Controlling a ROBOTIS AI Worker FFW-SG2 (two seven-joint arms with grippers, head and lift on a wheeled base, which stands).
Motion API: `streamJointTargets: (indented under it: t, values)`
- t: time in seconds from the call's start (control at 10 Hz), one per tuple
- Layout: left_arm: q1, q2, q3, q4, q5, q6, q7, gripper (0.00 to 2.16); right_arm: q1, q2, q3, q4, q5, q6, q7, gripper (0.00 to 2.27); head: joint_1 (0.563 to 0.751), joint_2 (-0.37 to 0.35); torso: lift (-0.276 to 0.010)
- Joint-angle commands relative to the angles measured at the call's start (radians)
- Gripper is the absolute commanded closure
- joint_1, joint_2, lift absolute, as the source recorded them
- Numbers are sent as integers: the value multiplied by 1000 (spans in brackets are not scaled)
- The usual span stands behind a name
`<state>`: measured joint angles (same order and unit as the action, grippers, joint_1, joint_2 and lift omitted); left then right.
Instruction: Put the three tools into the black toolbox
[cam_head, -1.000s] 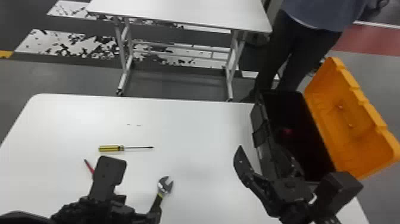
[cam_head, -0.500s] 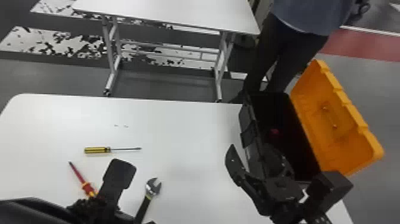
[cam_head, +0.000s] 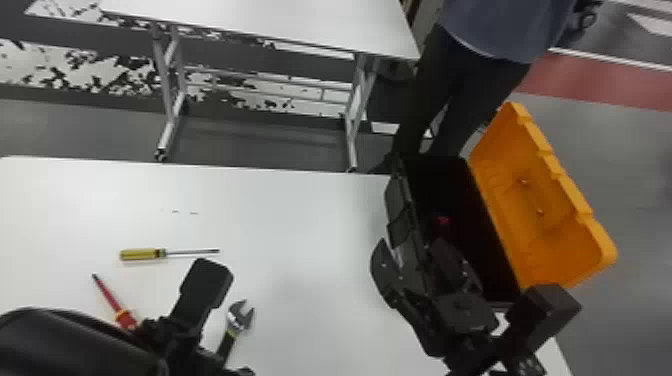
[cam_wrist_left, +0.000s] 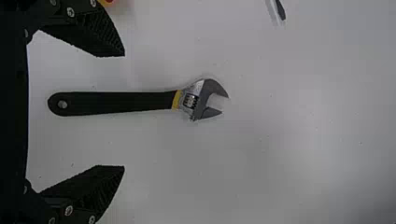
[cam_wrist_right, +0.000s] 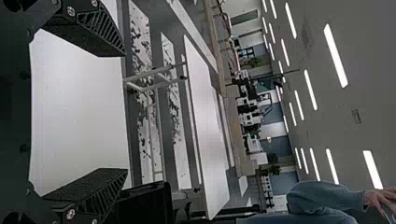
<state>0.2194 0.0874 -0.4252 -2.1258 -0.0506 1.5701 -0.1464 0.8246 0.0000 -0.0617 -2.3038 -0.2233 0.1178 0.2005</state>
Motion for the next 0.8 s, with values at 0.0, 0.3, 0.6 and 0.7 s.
streamJointTargets:
  t: [0.0,0.3,0.6,0.7]
  values:
    - [-11,-14,-14,37,-12,1,1,151,-1,0,-7,3,-10,-2,2,124,695,-248,-51]
    - [-25,-38,-14,121,-17,1,11,154,1,-5,-17,3,-22,-2,11,124,695,-269,-51]
    - [-34,-41,-7,159,-18,1,11,161,4,-5,-18,3,-25,-8,17,124,695,-270,-51]
    - [-34,-43,-7,164,-18,1,11,218,7,-5,-20,3,-25,-14,17,124,695,-266,-51]
